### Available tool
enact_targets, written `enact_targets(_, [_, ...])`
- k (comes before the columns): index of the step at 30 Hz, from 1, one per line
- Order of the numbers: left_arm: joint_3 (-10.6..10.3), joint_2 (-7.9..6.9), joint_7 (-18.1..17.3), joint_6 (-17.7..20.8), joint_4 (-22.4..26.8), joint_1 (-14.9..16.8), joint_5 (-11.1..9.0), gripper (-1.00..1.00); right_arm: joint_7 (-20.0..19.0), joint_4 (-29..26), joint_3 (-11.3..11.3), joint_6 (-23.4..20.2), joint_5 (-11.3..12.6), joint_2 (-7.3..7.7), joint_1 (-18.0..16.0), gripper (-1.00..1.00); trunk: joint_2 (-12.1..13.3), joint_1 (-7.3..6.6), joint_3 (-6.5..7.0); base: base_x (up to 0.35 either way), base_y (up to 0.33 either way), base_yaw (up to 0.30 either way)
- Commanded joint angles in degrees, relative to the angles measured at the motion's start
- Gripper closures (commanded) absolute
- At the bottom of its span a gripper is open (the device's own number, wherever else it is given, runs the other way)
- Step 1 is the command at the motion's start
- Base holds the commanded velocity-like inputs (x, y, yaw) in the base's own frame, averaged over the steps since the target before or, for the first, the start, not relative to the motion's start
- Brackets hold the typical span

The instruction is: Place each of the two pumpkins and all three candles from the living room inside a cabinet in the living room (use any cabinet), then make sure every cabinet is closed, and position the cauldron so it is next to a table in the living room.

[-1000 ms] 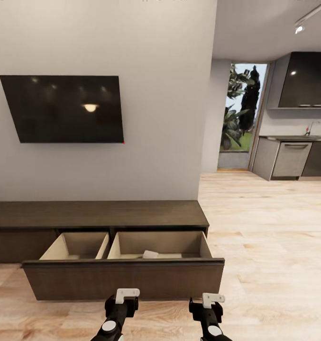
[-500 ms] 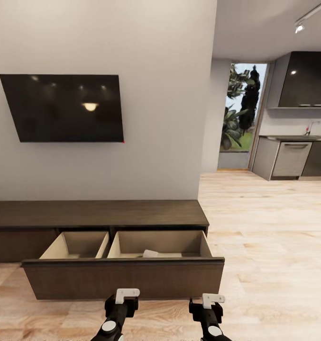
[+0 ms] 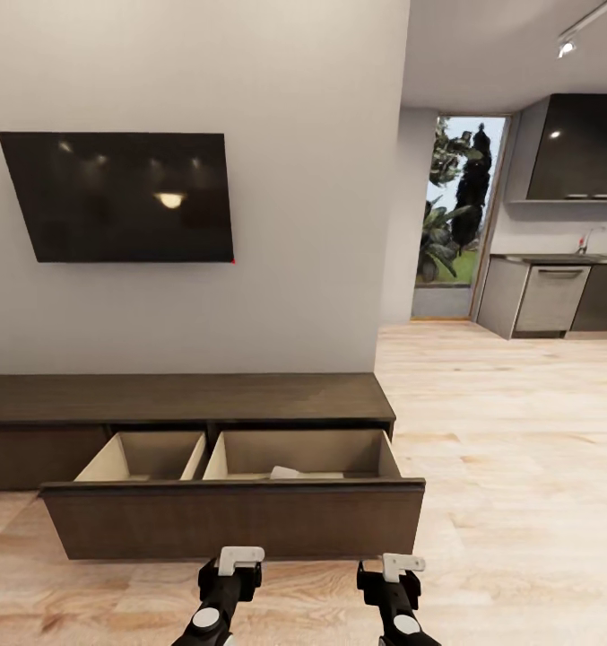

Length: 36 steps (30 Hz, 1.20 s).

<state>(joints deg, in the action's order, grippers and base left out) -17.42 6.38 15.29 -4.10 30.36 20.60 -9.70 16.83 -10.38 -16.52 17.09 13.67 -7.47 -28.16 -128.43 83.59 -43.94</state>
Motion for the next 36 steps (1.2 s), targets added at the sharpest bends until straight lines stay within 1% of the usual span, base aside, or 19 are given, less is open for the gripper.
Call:
enact_targets(1, [-0.5, -0.05, 0.4, -0.3, 0.0, 0.1, -0.6, -1.00, 0.2, 0.0, -0.5, 0.2, 0.6, -0.01, 0.0, -1.00, -0.4, 0.21, -0.24, 0.000, 0.000, 0.000])
enact_targets(13, [-0.7, -0.05, 0.4, -0.3, 0.0, 0.1, -0.4, -1.00, 0.2, -0.1, -0.8, 0.3, 0.2, 0.00, 0.0, -1.00, -5.3, 2.85, -2.40, 0.000, 0.000, 0.000])
enact_targets(36, [-0.9, -0.05, 0.4, -0.3, 0.0, 0.1, -0.5, -1.00, 0.2, -0.2, -0.8, 0.3, 0.1, 0.00, 0.0, -1.00, -14.5, 7.90, -6.53, 0.000, 0.000, 0.000])
